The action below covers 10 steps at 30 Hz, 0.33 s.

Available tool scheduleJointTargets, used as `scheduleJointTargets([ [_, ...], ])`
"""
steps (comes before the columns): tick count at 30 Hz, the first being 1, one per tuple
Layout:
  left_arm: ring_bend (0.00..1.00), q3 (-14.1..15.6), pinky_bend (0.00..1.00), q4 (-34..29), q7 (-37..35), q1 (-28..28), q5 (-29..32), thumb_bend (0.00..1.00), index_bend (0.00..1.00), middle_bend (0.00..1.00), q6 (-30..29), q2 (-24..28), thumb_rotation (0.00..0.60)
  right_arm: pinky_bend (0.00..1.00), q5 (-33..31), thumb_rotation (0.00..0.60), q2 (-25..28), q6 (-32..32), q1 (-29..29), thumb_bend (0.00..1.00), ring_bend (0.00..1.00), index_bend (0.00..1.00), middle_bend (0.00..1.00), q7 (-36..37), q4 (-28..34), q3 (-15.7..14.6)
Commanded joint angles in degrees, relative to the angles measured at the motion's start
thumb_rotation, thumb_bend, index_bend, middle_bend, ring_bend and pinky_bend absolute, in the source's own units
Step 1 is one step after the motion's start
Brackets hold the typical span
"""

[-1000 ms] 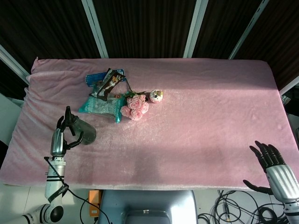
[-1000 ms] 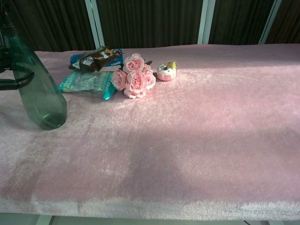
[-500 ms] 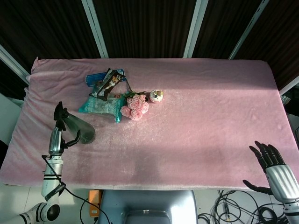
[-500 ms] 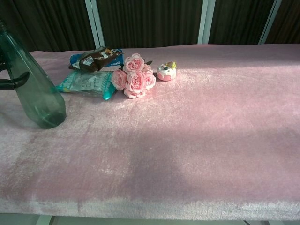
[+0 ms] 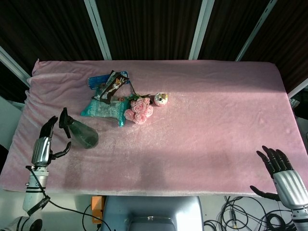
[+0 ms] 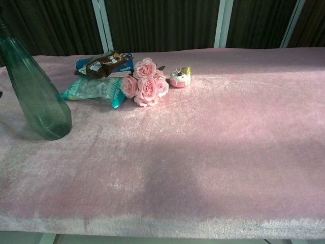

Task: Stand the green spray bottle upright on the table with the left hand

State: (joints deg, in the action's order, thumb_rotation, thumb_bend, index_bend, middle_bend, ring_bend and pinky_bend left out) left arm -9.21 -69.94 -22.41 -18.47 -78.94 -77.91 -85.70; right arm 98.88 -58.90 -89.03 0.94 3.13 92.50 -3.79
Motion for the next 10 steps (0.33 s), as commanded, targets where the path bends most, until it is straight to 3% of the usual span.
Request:
scheduleJointTargets([
  [1,0.00,6.82,0.00,3.36,8.90,5.02,-3.04,0.31,0.00,0.00,-1.15,6.89,0.565,0.00,-0.62,0.600,-0.55,0.63,0.09,0.27,0.00,0.00,0.00,-1.46,0.18,0.19],
  [3,0.00,8.77,0.00,3.62,11.52,7.54,-4.64,0.31,0.00,0.00,-4.29,7.89,0.600,0.00,-0.98,0.600,-1.03,1.16,0.19,0.27,0.00,0.00,0.00,-2.69,0.29,0.31],
  [7,0.00,11.61,0.00,6.76,9.86,10.05,-8.72,0.32,0.00,0.00,-8.30,6.15,0.600,0.00,-1.89,0.600,-1.96,2.11,0.51,0.27,0.00,0.00,0.00,-5.02,0.70,0.79],
  [10,0.00,11.59,0.00,6.10,8.72,10.30,-10.42,0.33,0.00,0.00,-10.42,6.48,0.600,0.00,-2.76,0.600,-2.29,3.15,0.92,0.27,0.00,0.00,0.00,-5.97,1.17,1.11],
])
